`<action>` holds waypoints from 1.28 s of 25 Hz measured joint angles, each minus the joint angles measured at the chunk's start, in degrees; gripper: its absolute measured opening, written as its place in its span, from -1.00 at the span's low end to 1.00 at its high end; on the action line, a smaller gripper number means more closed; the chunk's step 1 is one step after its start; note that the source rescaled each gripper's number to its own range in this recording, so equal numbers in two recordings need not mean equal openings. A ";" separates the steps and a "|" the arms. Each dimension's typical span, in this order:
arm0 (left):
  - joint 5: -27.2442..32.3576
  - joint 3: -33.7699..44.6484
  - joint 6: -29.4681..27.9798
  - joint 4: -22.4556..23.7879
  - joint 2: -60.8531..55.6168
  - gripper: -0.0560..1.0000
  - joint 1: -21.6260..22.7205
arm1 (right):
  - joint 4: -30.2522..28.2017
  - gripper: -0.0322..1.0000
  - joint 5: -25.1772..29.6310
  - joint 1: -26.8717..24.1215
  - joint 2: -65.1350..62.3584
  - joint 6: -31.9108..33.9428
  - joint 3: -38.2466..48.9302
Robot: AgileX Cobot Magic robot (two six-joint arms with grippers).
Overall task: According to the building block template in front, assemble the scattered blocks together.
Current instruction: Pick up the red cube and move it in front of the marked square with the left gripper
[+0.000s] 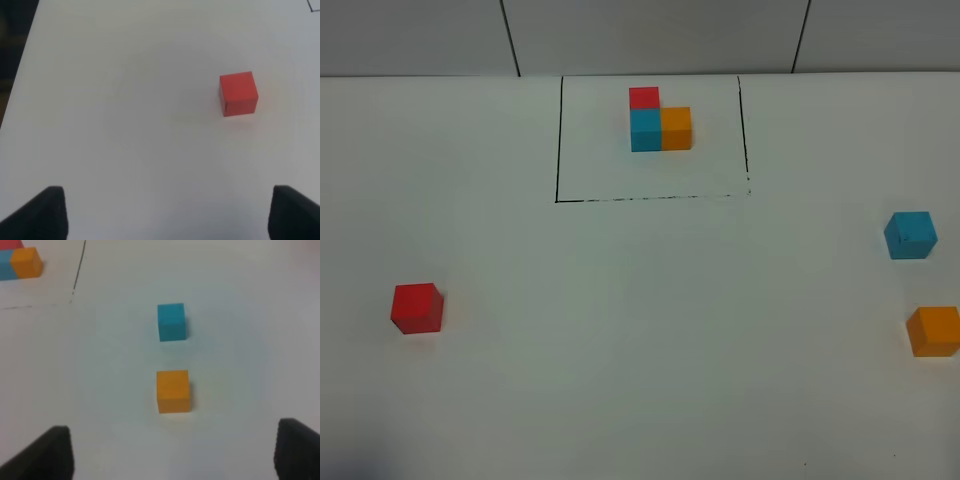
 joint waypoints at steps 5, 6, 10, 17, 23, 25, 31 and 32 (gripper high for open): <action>2.71 -9.36 -3.69 -2.09 17.93 0.86 0.00 | 0.00 0.31 0.00 0.00 0.00 0.00 0.00; 2.78 -11.19 -4.73 -2.98 21.86 0.86 0.00 | 0.00 0.31 0.00 0.00 0.00 0.00 0.00; 2.66 -18.06 -5.41 -6.18 36.78 0.86 0.00 | 0.00 0.31 0.00 0.00 0.00 0.00 0.00; 0.51 -25.25 -5.49 -6.92 58.87 0.86 -1.34 | 0.00 0.31 0.00 0.00 0.00 0.00 0.00; -5.96 -25.37 -6.86 -6.98 69.74 0.86 -6.90 | 0.00 0.31 0.00 0.00 0.00 0.00 0.00; -7.10 -25.37 -8.25 -6.59 71.83 0.86 -7.63 | 0.00 0.31 0.00 0.00 0.00 0.00 0.00; -9.12 -24.71 -10.38 -5.58 73.58 0.86 -7.69 | 0.00 0.31 0.00 0.00 0.00 0.00 0.00; -9.95 -24.12 -10.43 -5.53 73.64 0.86 -7.69 | 0.00 0.31 0.00 0.00 0.00 0.00 0.00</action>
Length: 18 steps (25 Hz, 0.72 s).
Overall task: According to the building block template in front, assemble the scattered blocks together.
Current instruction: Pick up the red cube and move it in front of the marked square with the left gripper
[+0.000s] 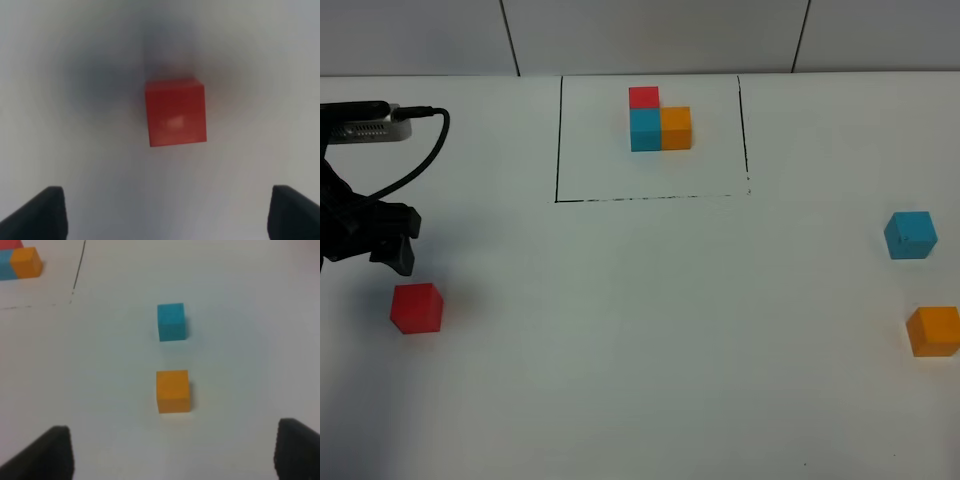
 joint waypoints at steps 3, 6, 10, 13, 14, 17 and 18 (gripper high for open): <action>-3.88 3.20 -0.07 -0.07 0.59 0.86 0.00 | 0.00 0.31 0.00 0.00 0.00 0.00 0.00; -7.61 6.24 -0.13 -0.19 1.52 0.86 0.00 | 0.00 0.31 0.00 0.00 0.00 0.00 0.00; -11.83 8.86 -0.19 -0.19 2.50 0.86 0.00 | 0.00 0.31 0.00 0.00 0.00 0.00 0.00; -15.57 10.63 -0.99 -0.19 2.57 0.86 0.00 | 0.00 0.31 0.00 0.00 0.00 0.00 0.00; -16.65 11.06 -1.26 -0.14 2.57 0.86 0.00 | 0.00 0.31 0.00 0.00 0.00 0.00 0.00; -18.47 11.31 -1.47 -0.14 3.33 0.86 0.00 | 0.00 0.31 0.00 0.00 0.00 0.00 0.00; -19.06 11.31 -1.47 -0.14 3.86 0.86 0.00 | 0.00 0.31 0.00 0.00 0.00 0.00 0.00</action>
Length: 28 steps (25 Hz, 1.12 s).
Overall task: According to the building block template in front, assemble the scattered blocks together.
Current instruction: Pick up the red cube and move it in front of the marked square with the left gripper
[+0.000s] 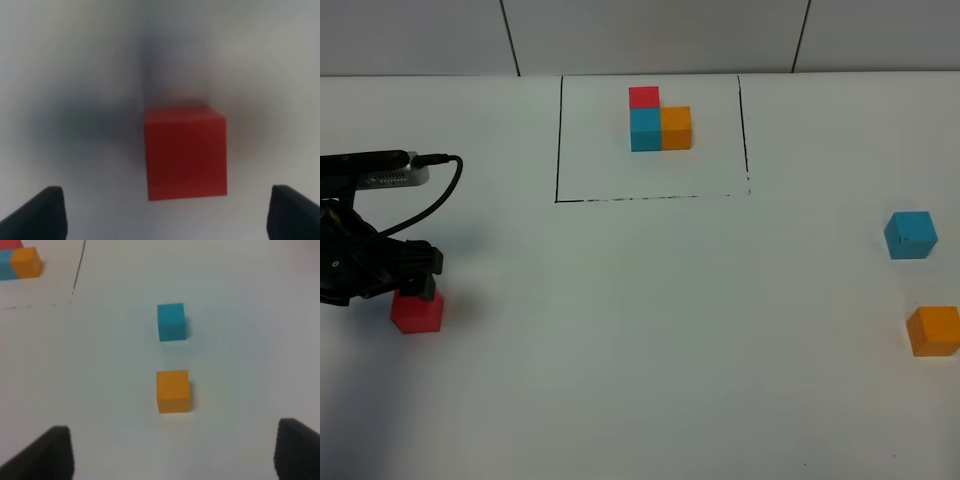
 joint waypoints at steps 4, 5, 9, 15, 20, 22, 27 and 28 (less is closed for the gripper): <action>-1.44 0.00 -0.19 0.00 2.93 0.86 0.00 | 0.00 0.31 0.00 0.00 0.00 0.00 0.00; -1.84 0.00 -0.19 0.00 3.70 0.86 0.00 | 0.00 0.31 0.00 0.00 0.00 0.00 0.00; -3.25 0.00 -0.19 -0.16 6.80 0.86 0.00 | 0.00 0.31 0.00 0.00 0.00 0.00 0.00; -4.88 0.00 -0.19 -1.36 8.89 0.84 0.00 | 0.00 0.31 0.00 0.00 0.00 0.00 0.00; -5.40 0.00 -0.19 -1.53 10.08 0.79 -0.23 | 0.00 0.31 0.00 0.00 0.00 0.00 0.00; -5.58 0.00 -0.19 -1.53 10.50 0.77 -0.55 | 0.00 0.31 0.00 0.00 0.00 0.00 0.00; -6.03 0.00 -0.19 -1.55 10.73 0.71 -1.03 | 0.00 0.31 0.00 0.00 0.00 0.00 0.00; -6.10 0.00 -0.19 -1.55 10.73 0.69 -1.03 | 0.00 0.31 0.00 0.00 0.00 0.00 0.00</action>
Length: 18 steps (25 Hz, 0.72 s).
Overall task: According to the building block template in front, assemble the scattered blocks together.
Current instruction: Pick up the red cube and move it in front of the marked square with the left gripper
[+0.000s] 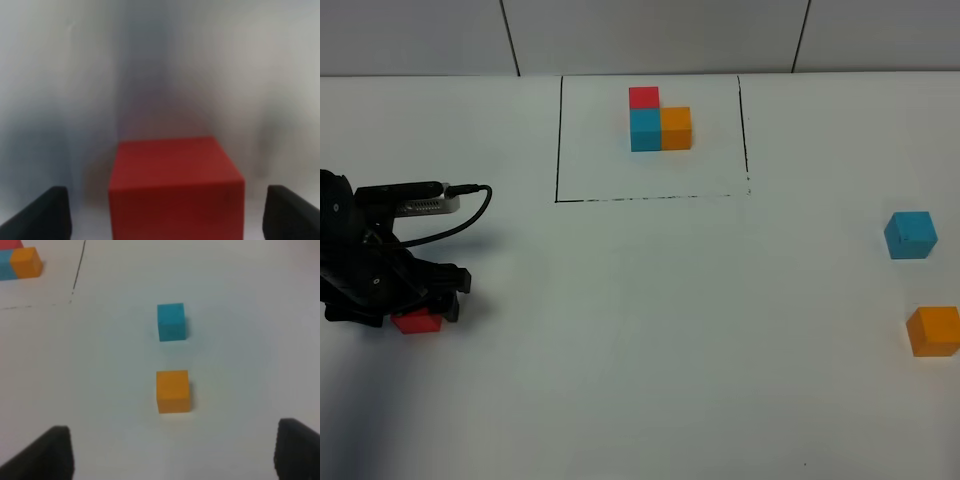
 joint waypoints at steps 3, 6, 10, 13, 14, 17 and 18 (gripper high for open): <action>0.00 0.00 -0.05 0.00 0.00 0.64 0.00 | 0.00 0.31 0.00 0.00 0.00 0.00 0.00; 0.00 0.00 -0.26 0.00 0.00 0.57 0.00 | 0.00 0.31 0.00 0.00 0.00 0.00 0.00; 0.05 0.00 -0.26 0.00 0.00 0.46 0.00 | 0.00 0.31 0.00 0.00 0.00 0.00 0.00; 0.05 0.00 -0.26 0.00 0.00 0.27 0.00 | 0.00 0.31 0.00 0.00 0.00 0.00 0.00; 0.00 0.00 -0.26 0.00 0.00 0.17 0.00 | 0.00 0.31 0.00 0.00 0.00 0.00 0.00; -0.11 0.00 -0.26 0.00 0.00 -0.36 0.00 | 0.00 0.31 0.00 0.00 0.00 0.00 0.00; -0.11 0.00 -0.26 0.00 0.00 -0.63 0.00 | 0.00 0.31 0.00 0.00 0.00 0.00 0.00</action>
